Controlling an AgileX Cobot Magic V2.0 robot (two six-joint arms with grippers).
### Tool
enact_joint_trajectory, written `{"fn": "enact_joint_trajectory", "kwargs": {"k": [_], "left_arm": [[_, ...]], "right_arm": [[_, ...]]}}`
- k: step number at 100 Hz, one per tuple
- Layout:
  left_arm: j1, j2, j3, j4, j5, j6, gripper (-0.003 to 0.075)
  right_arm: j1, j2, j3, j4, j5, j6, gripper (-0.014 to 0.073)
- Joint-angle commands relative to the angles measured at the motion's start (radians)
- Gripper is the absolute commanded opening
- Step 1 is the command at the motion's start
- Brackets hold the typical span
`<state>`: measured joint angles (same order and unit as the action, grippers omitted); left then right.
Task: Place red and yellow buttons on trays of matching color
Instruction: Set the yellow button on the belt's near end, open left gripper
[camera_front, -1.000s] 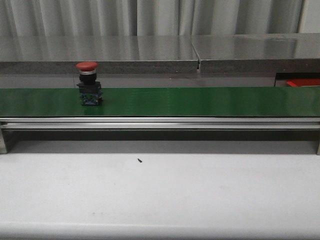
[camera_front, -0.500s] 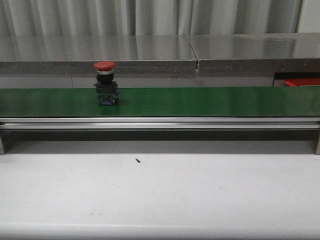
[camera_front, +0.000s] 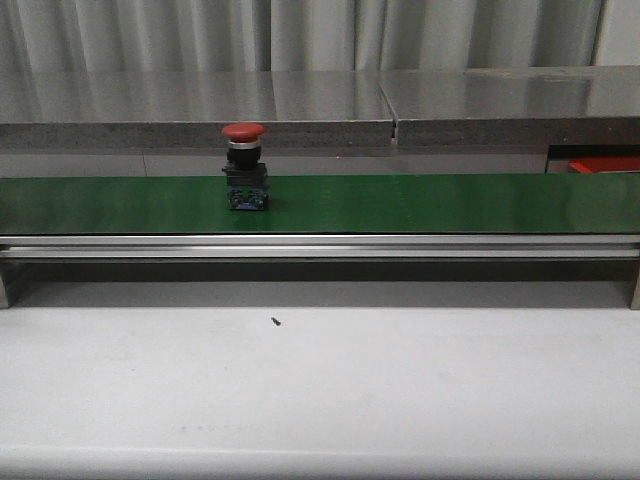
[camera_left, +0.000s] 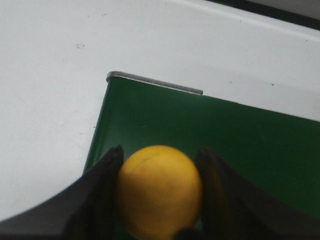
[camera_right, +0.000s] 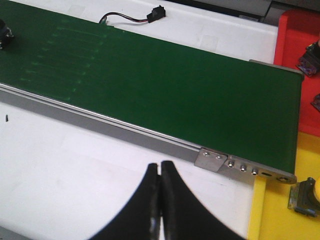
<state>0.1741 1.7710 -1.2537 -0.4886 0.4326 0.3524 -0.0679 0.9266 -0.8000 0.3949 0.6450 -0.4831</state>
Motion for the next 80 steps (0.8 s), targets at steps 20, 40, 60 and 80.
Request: {"fn": "enact_joint_trajectory", "kwargs": {"k": [20, 40, 60, 80], "left_arm": [[-0.013, -0.059, -0.017, -0.036, -0.060, 0.020, 0.0538], [-0.013, -0.096, -0.044, -0.062, -0.049, 0.021, 0.0688], [-0.033, -0.229, -0.045, -0.064, -0.051, 0.063, 0.0650], [-0.143, -0.407, -0.025, -0.068, -0.071, 0.106, 0.0639]], "right_arm": [[0.003, -0.012, -0.029, 0.013, -0.048, -0.010, -0.0067], [0.003, -0.012, -0.029, 0.013, -0.048, -0.010, -0.0067], [0.003, -0.012, -0.029, 0.013, -0.048, -0.010, -0.0067], [0.003, -0.012, -0.029, 0.013, -0.048, -0.010, -0.0067]]}}
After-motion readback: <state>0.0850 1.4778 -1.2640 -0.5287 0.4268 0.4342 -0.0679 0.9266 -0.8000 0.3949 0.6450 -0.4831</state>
